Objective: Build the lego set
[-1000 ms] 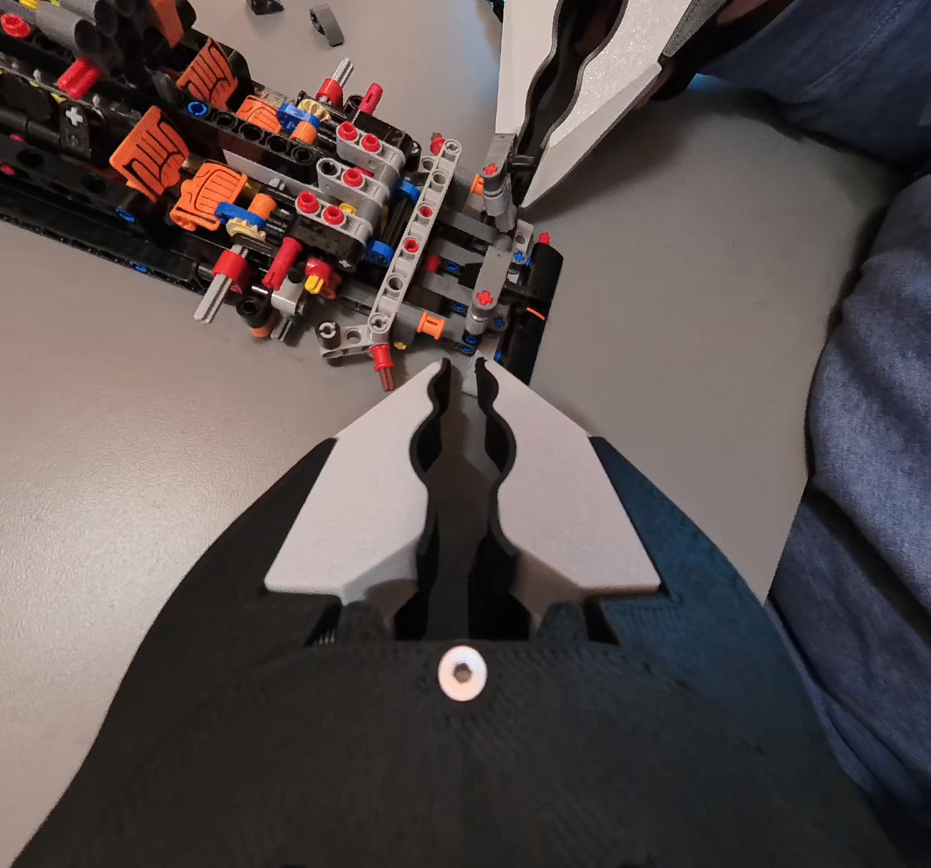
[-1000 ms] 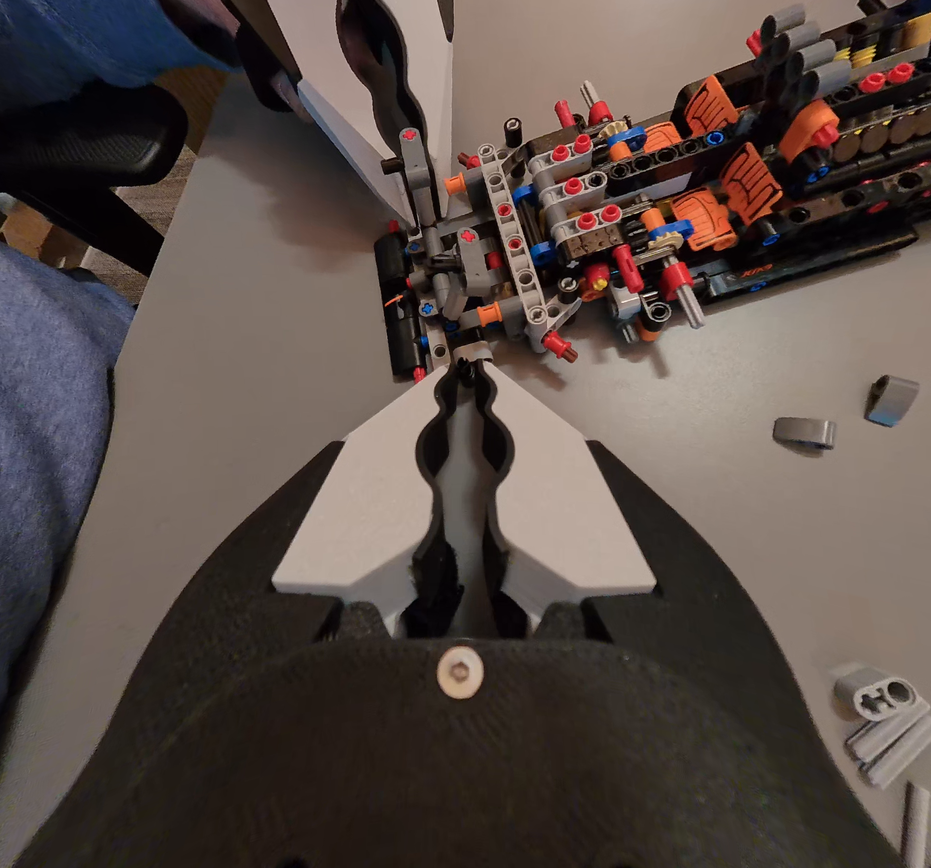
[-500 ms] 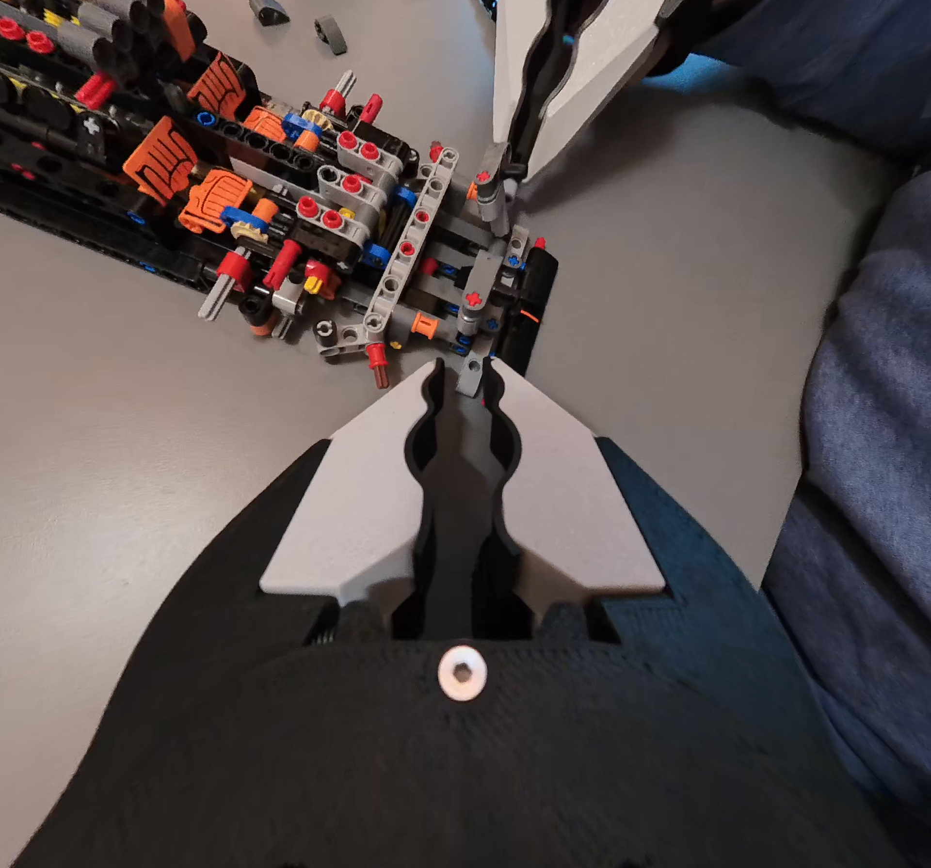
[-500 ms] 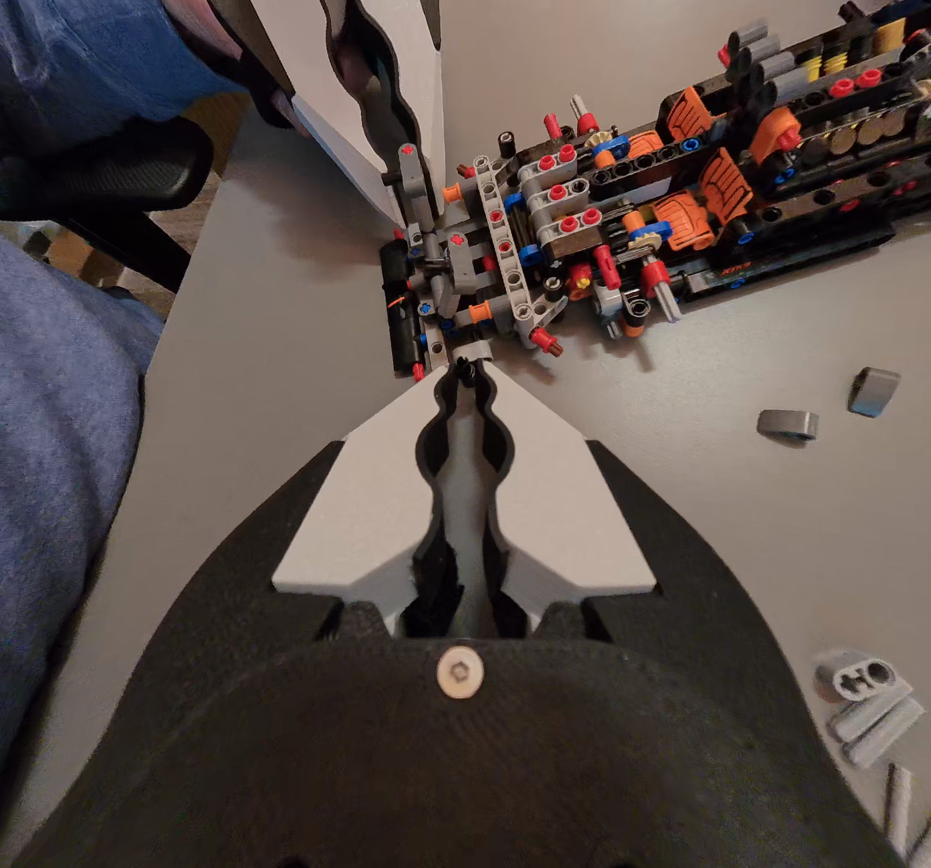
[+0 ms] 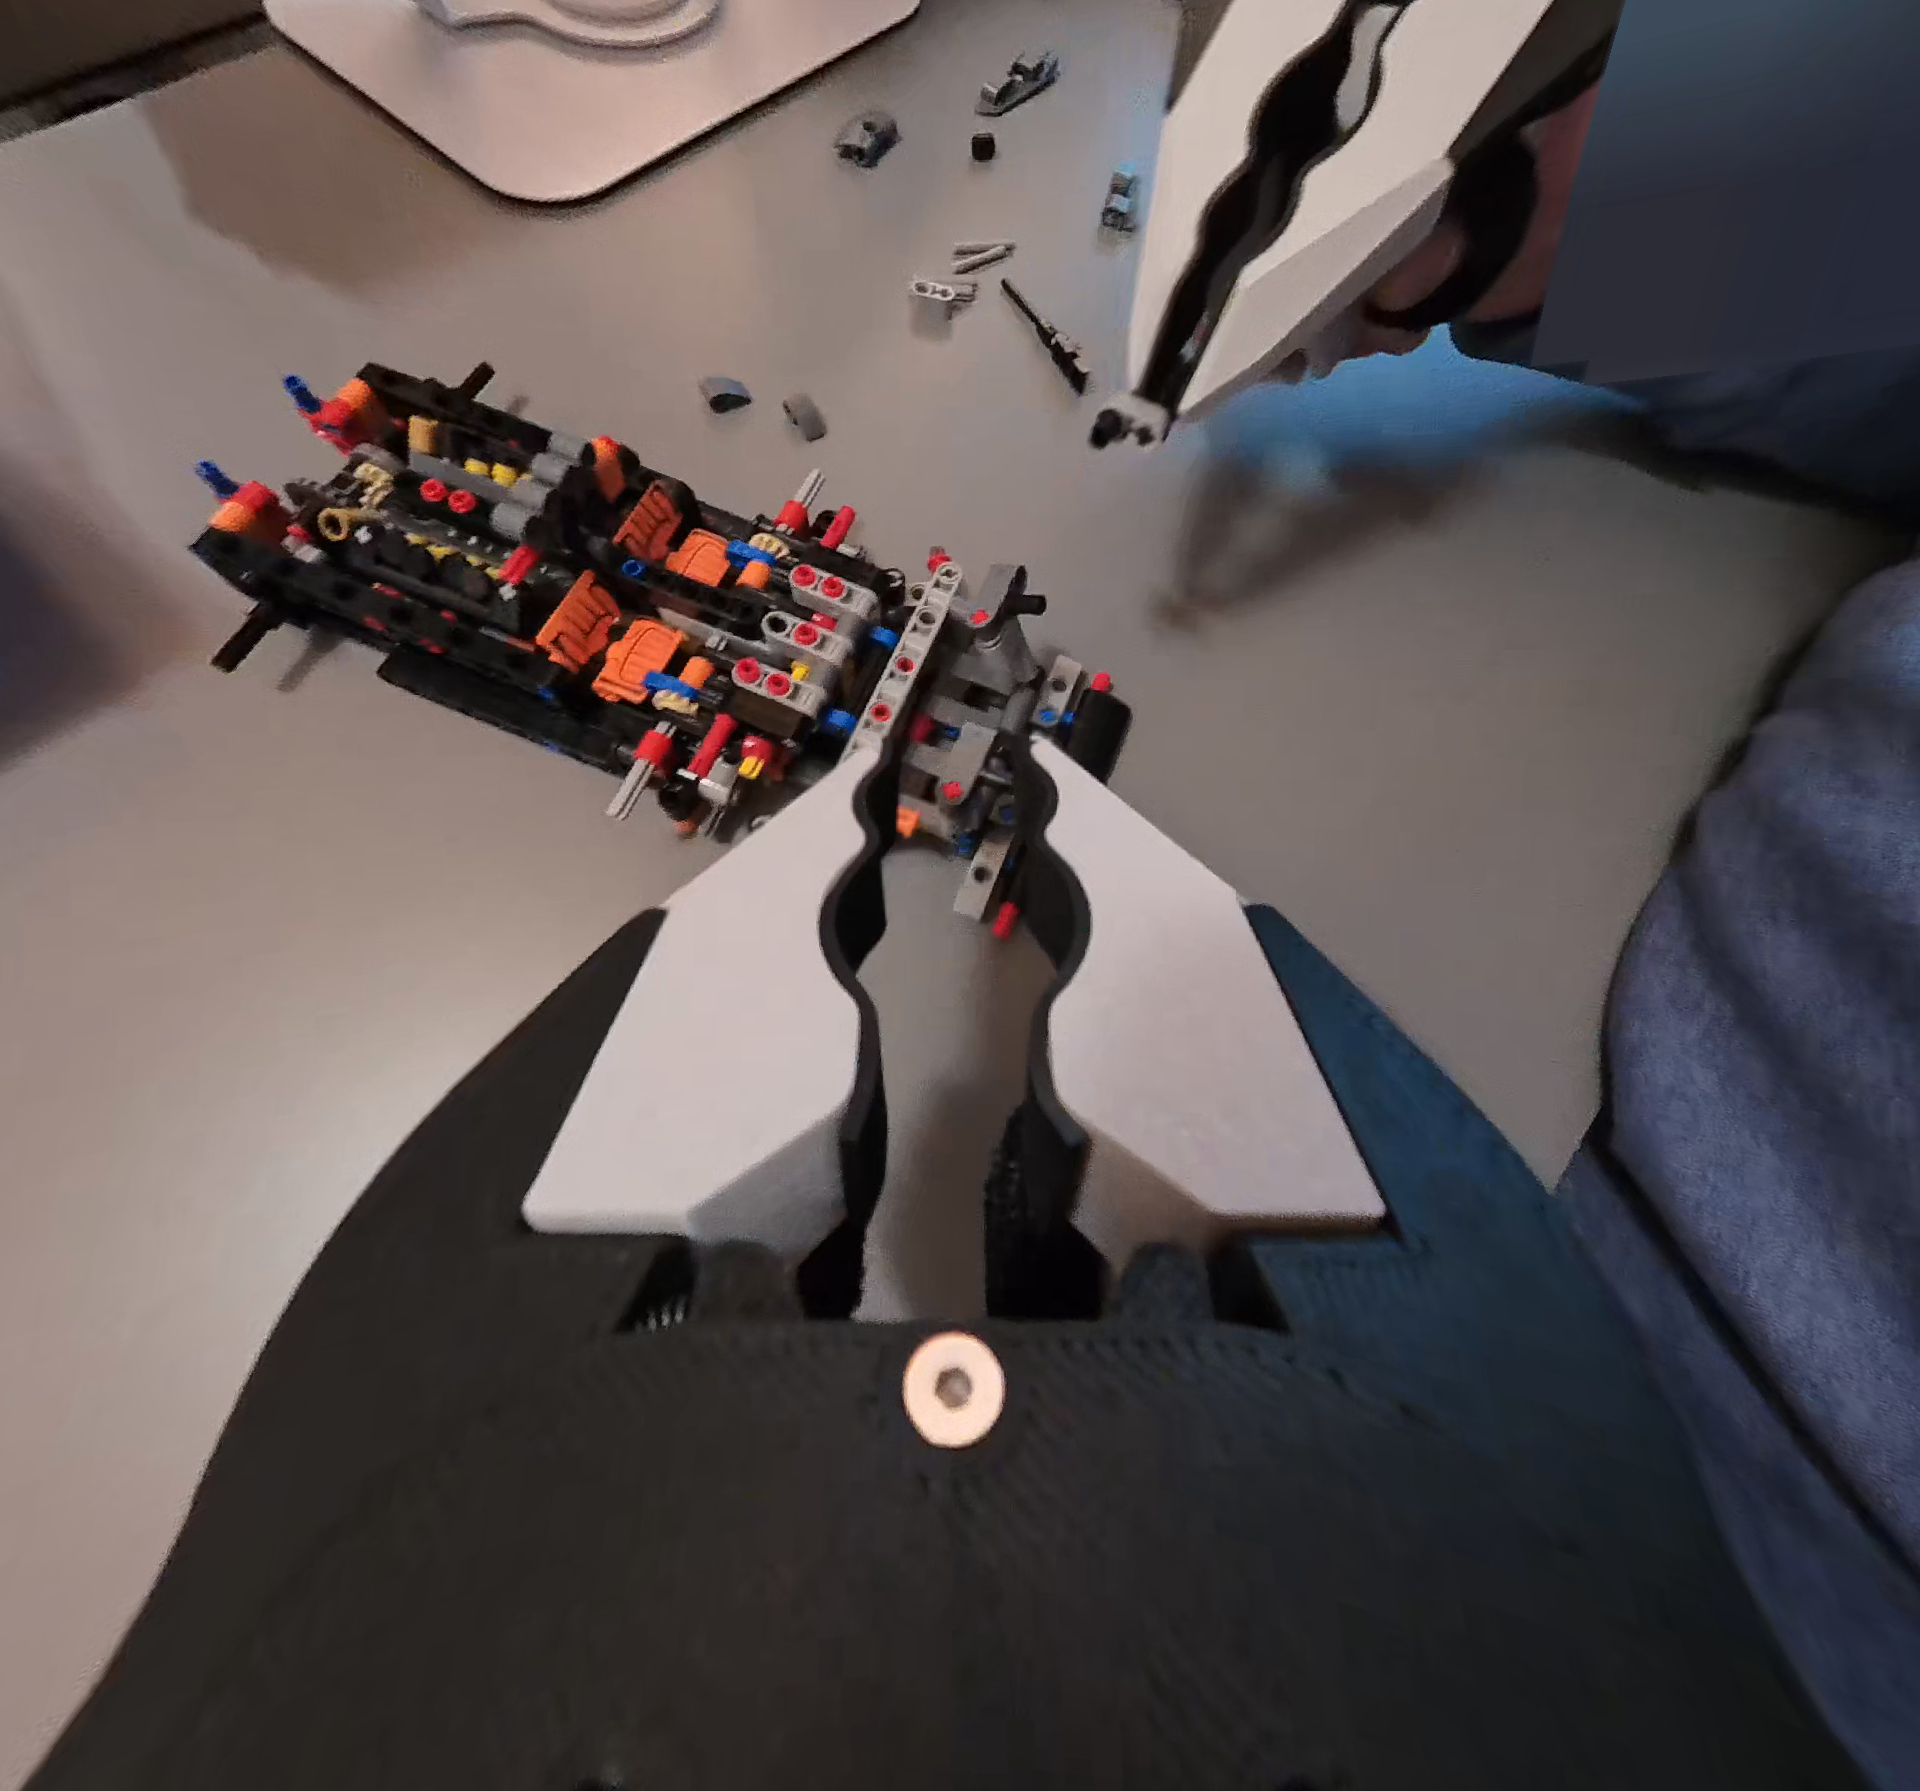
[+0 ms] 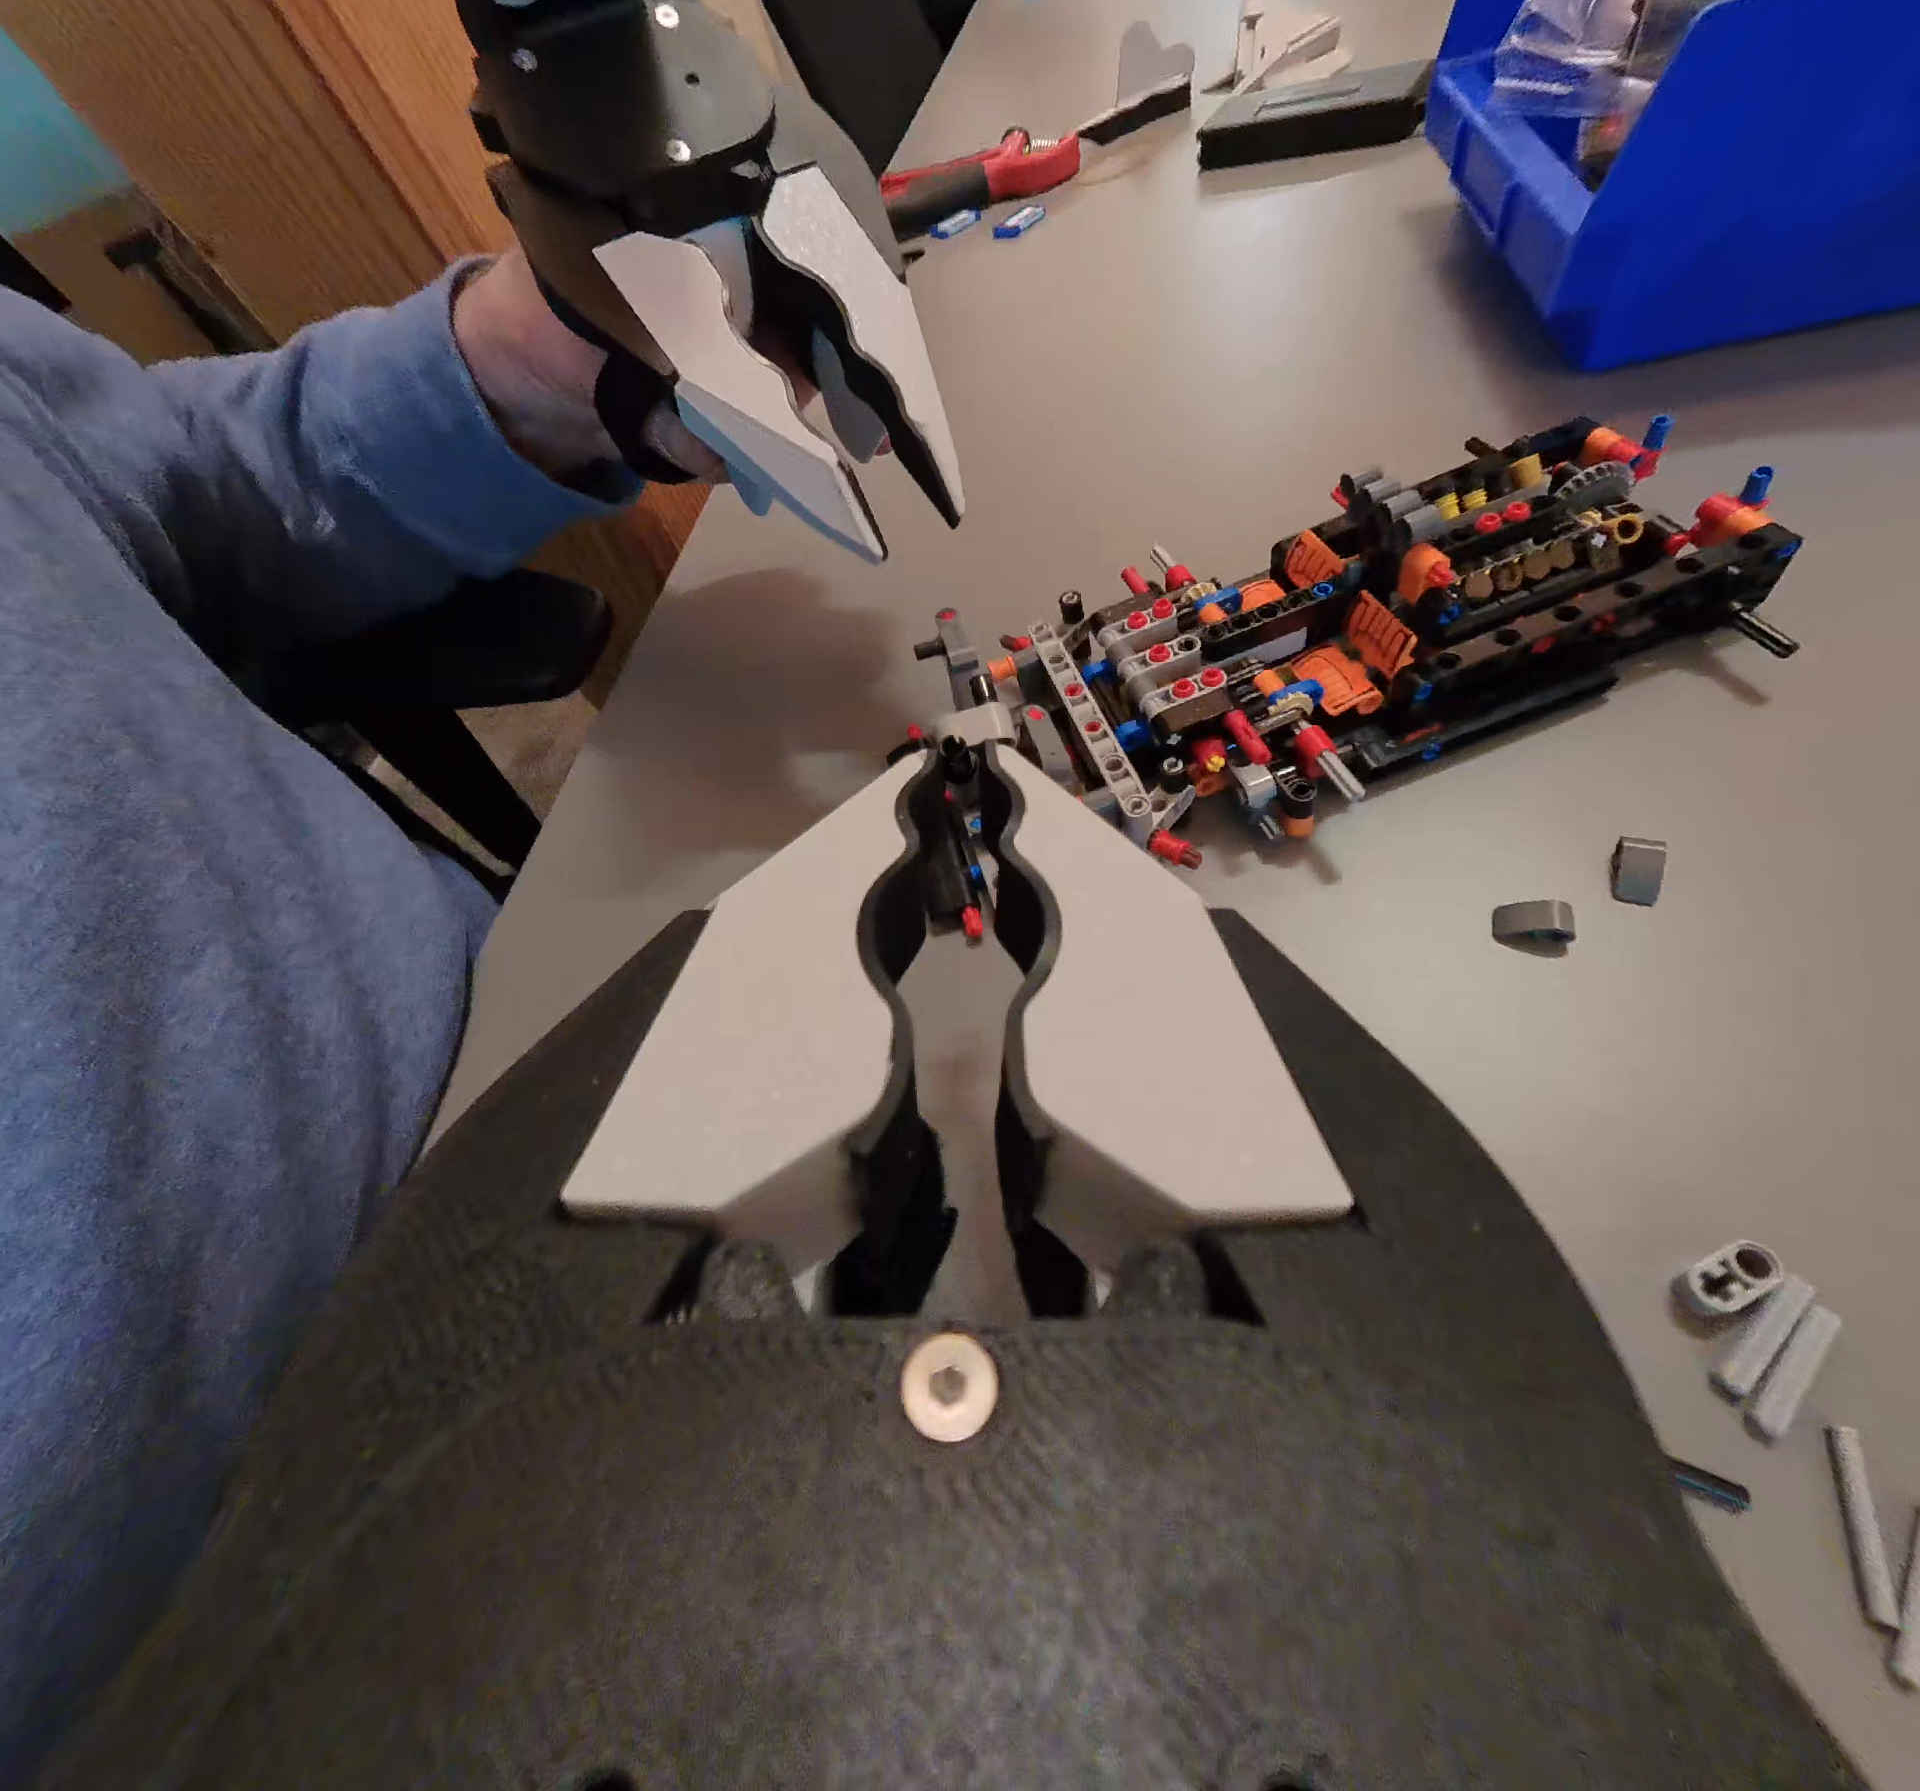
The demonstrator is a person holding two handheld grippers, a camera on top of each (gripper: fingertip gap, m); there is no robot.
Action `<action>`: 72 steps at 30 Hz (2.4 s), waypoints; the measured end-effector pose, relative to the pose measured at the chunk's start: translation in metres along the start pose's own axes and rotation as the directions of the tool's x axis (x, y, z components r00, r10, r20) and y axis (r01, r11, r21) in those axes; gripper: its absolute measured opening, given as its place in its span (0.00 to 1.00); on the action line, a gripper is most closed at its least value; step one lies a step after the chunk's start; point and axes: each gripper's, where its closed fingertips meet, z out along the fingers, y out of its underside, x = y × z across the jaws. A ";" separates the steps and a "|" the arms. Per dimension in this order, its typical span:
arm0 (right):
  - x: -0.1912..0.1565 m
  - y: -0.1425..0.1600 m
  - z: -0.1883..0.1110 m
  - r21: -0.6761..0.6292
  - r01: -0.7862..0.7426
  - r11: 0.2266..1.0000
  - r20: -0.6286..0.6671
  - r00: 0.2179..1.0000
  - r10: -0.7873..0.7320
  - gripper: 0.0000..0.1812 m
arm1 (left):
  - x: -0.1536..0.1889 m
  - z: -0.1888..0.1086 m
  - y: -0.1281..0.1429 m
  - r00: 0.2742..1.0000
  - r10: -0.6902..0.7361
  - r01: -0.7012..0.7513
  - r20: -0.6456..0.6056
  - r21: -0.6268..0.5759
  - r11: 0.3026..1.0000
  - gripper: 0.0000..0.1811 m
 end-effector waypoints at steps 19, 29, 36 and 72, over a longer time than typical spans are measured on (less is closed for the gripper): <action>-0.023 -0.046 -0.008 0.223 0.217 0.950 -0.131 0.973 -0.192 0.02 | 0.055 0.018 -0.075 0.961 -0.084 0.150 -0.262 0.242 0.959 0.10; -0.027 -0.050 -0.007 0.044 0.497 0.867 -0.338 0.824 -0.455 0.02 | 0.055 0.018 -0.089 0.880 -0.218 0.356 -0.421 0.283 0.890 0.06; -0.031 -0.056 -0.009 -0.060 0.610 0.790 -0.406 0.708 -0.578 0.02 | 0.058 0.012 -0.094 0.832 -0.213 0.411 -0.512 0.312 0.856 0.03; -0.033 -0.061 -0.037 0.082 0.154 0.985 -0.046 0.988 -0.150 0.02 | 0.073 0.027 -0.105 0.861 0.450 -0.463 -0.236 0.000 0.886 0.03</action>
